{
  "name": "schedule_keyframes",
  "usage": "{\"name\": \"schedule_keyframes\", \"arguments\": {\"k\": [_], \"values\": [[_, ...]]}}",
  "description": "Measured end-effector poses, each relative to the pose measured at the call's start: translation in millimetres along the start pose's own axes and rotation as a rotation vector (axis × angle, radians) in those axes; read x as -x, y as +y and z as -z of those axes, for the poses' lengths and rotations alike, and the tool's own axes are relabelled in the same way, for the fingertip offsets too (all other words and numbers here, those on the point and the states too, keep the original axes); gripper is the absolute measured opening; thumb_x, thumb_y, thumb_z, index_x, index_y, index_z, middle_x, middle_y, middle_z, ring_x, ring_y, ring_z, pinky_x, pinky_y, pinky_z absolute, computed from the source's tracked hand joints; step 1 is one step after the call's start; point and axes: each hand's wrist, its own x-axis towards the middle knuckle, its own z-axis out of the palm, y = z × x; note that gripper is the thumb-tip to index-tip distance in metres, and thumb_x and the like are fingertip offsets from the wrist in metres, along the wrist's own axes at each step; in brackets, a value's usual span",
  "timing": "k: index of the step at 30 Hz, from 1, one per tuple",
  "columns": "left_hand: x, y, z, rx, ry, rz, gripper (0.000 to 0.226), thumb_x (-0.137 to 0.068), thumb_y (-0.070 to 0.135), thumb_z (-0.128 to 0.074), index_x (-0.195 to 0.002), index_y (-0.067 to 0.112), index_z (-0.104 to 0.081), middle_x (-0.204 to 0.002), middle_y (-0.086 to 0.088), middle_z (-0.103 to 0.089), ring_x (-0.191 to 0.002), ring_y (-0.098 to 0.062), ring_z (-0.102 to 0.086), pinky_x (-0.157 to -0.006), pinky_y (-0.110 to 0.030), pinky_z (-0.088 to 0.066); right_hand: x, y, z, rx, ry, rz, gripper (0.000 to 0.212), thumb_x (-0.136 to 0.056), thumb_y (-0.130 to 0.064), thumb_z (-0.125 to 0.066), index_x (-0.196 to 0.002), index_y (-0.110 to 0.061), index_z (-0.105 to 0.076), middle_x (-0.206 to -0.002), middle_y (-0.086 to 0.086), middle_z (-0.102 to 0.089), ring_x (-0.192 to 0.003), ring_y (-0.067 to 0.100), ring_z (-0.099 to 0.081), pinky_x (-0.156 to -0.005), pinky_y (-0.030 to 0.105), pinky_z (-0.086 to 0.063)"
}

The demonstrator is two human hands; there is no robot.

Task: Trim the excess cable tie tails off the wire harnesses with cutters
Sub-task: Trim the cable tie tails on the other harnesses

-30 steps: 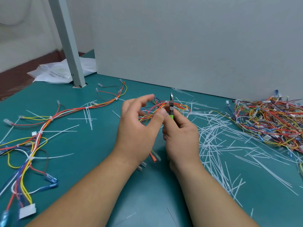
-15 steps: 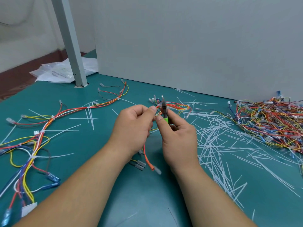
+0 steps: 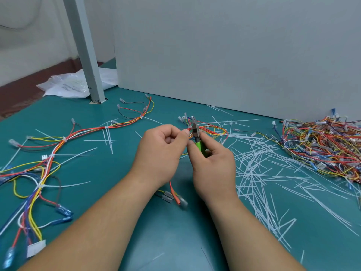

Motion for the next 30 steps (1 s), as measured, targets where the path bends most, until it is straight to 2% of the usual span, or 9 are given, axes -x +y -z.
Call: {"name": "schedule_keyframes", "arguments": {"k": [3,5,7,10,13,17,21,26,30], "values": [[0,4,2,0.206,-0.11,0.15,0.031,-0.101,0.023,-0.06,-0.074,0.008,-0.064,-0.052,0.0,-0.056,-0.044,-0.017,-0.048,-0.047,-0.023,-0.042,1,-2,1,-0.088,-0.011,-0.02,0.011,-0.098,-0.011,-0.066,-0.088,-0.009,-0.071,-0.056,-0.013,-0.045,-0.051,0.005,-0.036,-0.052,0.017,-0.031],[-1,9,6,0.315,-0.192,0.277,0.036,-0.102,0.033,-0.056,-0.075,0.011,-0.064,-0.054,-0.004,-0.058,-0.041,-0.019,-0.051,-0.048,-0.025,-0.042,1,-3,2,-0.099,-0.009,-0.028,0.01,-0.098,-0.01,-0.065,-0.091,-0.009,-0.073,-0.059,-0.01,-0.047,-0.052,0.005,-0.036,-0.053,0.019,-0.031],[-2,11,10,0.368,-0.267,0.396,0.041,-0.1,0.046,-0.054,-0.076,0.015,-0.066,-0.052,-0.003,-0.055,-0.037,-0.018,-0.045,-0.045,-0.023,-0.038,0,-2,2,-0.085,-0.01,-0.034,0.009,-0.097,-0.012,-0.066,-0.096,-0.01,-0.075,-0.062,-0.005,-0.045,-0.054,0.006,-0.032,-0.053,0.021,-0.029],[-3,14,14,0.524,-0.355,0.524,0.045,-0.098,0.057,-0.05,-0.08,0.019,-0.064,-0.049,0.005,-0.044,-0.033,-0.009,-0.031,-0.046,-0.023,-0.029,0,-2,2,-0.067,-0.013,-0.021,0.009,-0.097,-0.013,-0.068,-0.098,-0.014,-0.077,-0.062,-0.011,-0.041,-0.055,0.007,-0.033,-0.053,0.019,-0.028],[-5,15,17,0.691,-0.377,0.602,0.045,-0.099,0.055,-0.048,-0.073,0.021,-0.061,-0.043,0.008,-0.03,-0.03,-0.006,-0.024,-0.047,-0.023,-0.027,0,0,0,-0.03,-0.008,-0.003,0.006,-0.097,-0.016,-0.069,-0.096,-0.015,-0.075,-0.064,-0.011,-0.044,-0.059,0.007,-0.036,-0.058,0.023,-0.031],[-6,12,14,0.647,-0.345,0.567,0.037,-0.101,0.039,-0.051,-0.068,0.022,-0.055,-0.04,0.008,-0.023,-0.029,-0.006,-0.019,-0.049,-0.023,-0.017,0,0,-2,0.049,-0.013,0.029,0.009,-0.094,-0.017,-0.07,-0.098,-0.023,-0.076,-0.069,-0.011,-0.055,-0.063,0.008,-0.044,-0.063,0.023,-0.036],[-6,9,11,0.545,-0.304,0.534,0.037,-0.101,0.033,-0.052,-0.066,0.021,-0.051,-0.041,0.007,-0.022,-0.029,-0.007,-0.017,-0.043,-0.02,-0.019,1,-1,-3,0.138,0.025,0.038,0.012,-0.09,-0.018,-0.073,-0.096,-0.028,-0.075,-0.077,-0.004,-0.063,-0.065,0.013,-0.051,-0.064,0.026,-0.041],[-6,6,10,0.452,-0.251,0.472,0.039,-0.1,0.028,-0.053,-0.062,0.019,-0.049,-0.04,0.005,-0.022,-0.03,-0.009,-0.016,-0.053,-0.03,-0.01,2,0,-3,0.196,0.007,0.038,0.01,-0.09,-0.017,-0.071,-0.094,-0.026,-0.075,-0.066,-0.01,-0.05,-0.063,0.012,-0.044,-0.063,0.027,-0.034],[-5,5,7,0.487,-0.217,0.381,0.039,-0.101,0.026,-0.055,-0.063,0.018,-0.053,-0.041,0.003,-0.023,-0.031,-0.01,-0.017,-0.052,-0.03,-0.01,1,1,0,0.055,-0.017,-0.01,0.008,-0.094,-0.017,-0.071,-0.091,-0.022,-0.076,-0.055,-0.013,-0.04,-0.055,0.009,-0.034,-0.053,0.021,-0.028]]}}
